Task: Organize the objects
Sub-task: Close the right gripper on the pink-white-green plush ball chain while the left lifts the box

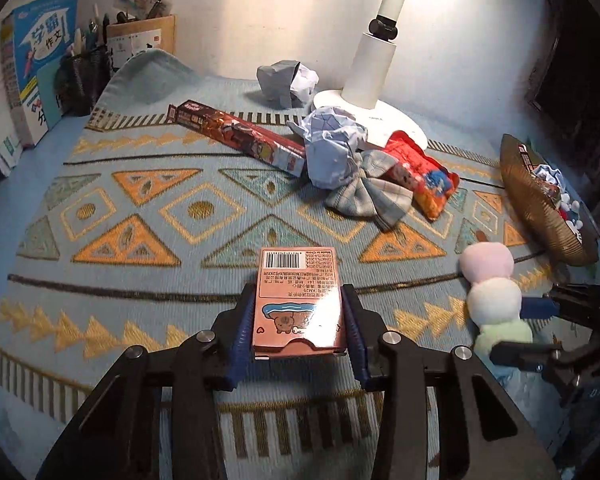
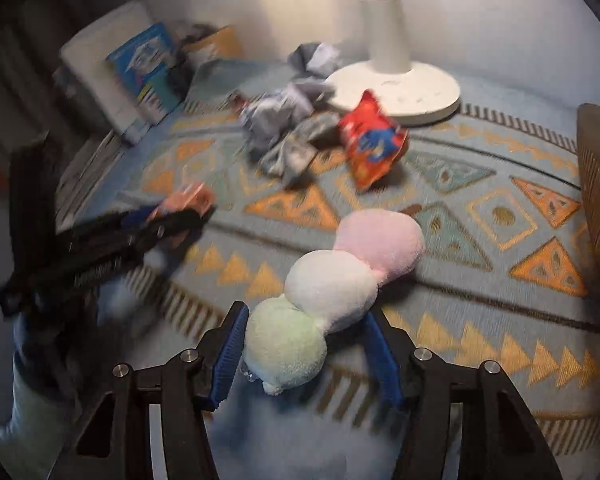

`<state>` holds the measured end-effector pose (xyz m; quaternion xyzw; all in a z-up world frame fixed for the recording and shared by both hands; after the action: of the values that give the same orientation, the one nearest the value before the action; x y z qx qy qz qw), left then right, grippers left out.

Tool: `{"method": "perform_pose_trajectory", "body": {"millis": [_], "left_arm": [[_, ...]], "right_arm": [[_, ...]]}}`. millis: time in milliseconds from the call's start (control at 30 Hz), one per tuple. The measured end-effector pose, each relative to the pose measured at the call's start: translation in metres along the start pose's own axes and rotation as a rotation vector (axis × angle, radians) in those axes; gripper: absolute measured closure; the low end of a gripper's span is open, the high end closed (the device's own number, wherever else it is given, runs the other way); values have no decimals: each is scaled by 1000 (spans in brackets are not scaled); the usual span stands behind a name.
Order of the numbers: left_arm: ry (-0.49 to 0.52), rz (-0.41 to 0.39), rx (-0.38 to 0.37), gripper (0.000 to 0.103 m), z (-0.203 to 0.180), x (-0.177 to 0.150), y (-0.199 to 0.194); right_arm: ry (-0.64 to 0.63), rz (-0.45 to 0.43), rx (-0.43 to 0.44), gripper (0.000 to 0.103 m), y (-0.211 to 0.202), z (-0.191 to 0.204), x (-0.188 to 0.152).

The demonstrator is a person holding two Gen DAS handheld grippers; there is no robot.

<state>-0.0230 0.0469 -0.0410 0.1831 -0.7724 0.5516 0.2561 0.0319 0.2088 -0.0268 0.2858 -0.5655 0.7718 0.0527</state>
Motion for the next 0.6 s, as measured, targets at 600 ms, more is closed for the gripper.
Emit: {"method": "perform_pose_trajectory", "body": {"millis": [600], "left_arm": [[-21, -35, -6, 65, 3, -8, -2]], "right_arm": [[384, -105, -21, 15, -13, -6, -20]]}}
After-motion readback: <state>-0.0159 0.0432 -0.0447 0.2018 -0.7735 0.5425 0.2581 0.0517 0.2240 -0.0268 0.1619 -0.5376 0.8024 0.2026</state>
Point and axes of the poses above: each gripper's, at about its wrist camera, not at the fingertips, and y roughly the way its jaws point, z to its left, x to its top, the point moved 5 cm from there along y, roughly the way its jaws point, and after that the axes turned 6 degrees about -y, right-handed, at the moved point
